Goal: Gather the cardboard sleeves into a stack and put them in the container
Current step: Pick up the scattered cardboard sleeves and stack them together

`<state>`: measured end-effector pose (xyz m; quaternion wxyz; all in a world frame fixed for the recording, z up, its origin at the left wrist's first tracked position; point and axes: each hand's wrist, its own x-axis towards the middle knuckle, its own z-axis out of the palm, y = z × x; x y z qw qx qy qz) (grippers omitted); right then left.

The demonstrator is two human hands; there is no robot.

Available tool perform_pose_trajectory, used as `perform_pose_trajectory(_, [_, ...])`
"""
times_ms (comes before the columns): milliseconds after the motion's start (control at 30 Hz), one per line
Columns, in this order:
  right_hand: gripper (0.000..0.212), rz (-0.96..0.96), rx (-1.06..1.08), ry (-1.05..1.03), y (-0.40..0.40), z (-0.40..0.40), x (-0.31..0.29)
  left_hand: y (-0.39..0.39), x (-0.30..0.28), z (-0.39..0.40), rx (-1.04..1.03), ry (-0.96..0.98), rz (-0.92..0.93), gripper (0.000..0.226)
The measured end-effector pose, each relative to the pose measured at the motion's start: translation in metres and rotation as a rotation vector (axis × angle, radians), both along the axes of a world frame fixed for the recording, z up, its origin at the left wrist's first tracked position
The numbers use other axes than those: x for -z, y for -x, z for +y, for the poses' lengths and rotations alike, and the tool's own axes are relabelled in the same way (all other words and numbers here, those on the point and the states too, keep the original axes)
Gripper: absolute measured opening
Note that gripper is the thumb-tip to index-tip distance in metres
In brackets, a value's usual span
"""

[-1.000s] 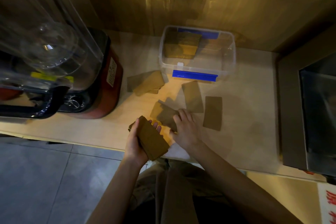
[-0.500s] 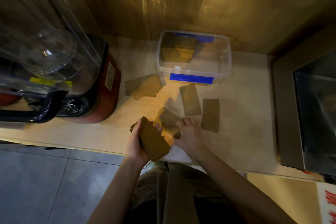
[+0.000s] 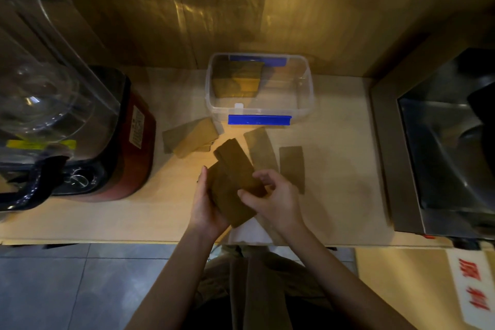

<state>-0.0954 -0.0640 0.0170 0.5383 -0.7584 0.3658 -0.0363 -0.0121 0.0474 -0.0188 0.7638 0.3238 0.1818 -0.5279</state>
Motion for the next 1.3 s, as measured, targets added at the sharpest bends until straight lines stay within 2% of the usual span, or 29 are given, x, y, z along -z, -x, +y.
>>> perform_pose_trajectory(133, [0.039, 0.029, -0.013, 0.189, 0.005, 0.006, -0.001, 0.001, -0.005, -0.017, 0.004, 0.064, -0.054, 0.064])
perform_pose_trajectory(267, [0.049, -0.035, -0.002, 0.39, 0.011, 0.01, 0.01, 0.004, -0.004, -0.028, 0.04, 0.116, -0.054, 0.06])
perform_pose_trajectory(400, [0.046, -0.047, -0.029, 0.528, 0.016, 0.008, 0.016, 0.005, 0.002, -0.033, 0.107, 0.151, -0.045, 0.055])
perform_pose_trajectory(467, [0.051, 0.025, -0.103, 0.489, 0.017, 0.005, 0.015, 0.006, 0.004, -0.037, 0.128, 0.102, -0.062, 0.048])
perform_pose_trajectory(567, [0.059, 0.169, -0.258, 0.374, 0.019, -0.003, 0.017, 0.007, 0.004, -0.04, 0.142, -0.043, -0.09, 0.022])
perform_pose_trajectory(600, [0.059, 0.19, -0.3, 0.327, 0.02, -0.008, 0.018, 0.007, 0.005, -0.041, 0.141, -0.073, -0.083, 0.022])
perform_pose_trajectory(633, [0.055, 0.19, -0.314, 0.229, 0.021, -0.014, 0.021, 0.007, 0.006, -0.042, 0.144, -0.101, -0.074, 0.024])
perform_pose_trajectory(700, [0.036, 0.134, -0.21, -0.05, 0.02, -0.027, 0.021, 0.005, 0.007, -0.043, 0.14, -0.15, -0.055, 0.025])
perform_pose_trajectory(733, [0.028, 0.115, -0.128, -0.086, 0.018, -0.034, 0.024, 0.003, 0.008, -0.042, 0.131, -0.162, -0.042, 0.025])
perform_pose_trajectory(800, [0.029, 0.208, -0.041, 0.134, 0.016, -0.049, 0.037, 0.0, 0.009, -0.042, 0.111, -0.172, -0.01, 0.017])
perform_pose_trajectory(867, [0.052, 0.39, -0.034, 0.369, 0.014, -0.059, 0.055, -0.003, 0.01, -0.042, 0.089, -0.176, 0.014, 0.011])
perform_pose_trajectory(967, [0.084, 0.529, -0.029, 0.424, 0.012, -0.06, 0.079, -0.004, 0.01, -0.041, 0.079, -0.215, 0.022, 0.013])
perform_pose_trajectory(1033, [0.085, 0.57, -0.048, 0.463, 0.013, -0.056, 0.09, -0.006, 0.009, -0.041, 0.072, -0.247, 0.023, 0.013])
perform_pose_trajectory(1133, [0.073, 0.542, -0.033, 0.531, 0.017, -0.055, 0.095, -0.01, 0.008, -0.04, 0.087, -0.253, 0.038, 0.021])
perform_pose_trajectory(1200, [0.071, 0.484, 0.023, 0.529, 0.02, -0.056, 0.095, -0.012, 0.008, -0.039, 0.103, -0.249, 0.048, 0.025])
perform_pose_trajectory(1300, [0.078, 0.397, 0.17, 0.456, 0.017, -0.059, 0.09, -0.015, 0.007, -0.039, 0.102, -0.248, 0.067, 0.029])
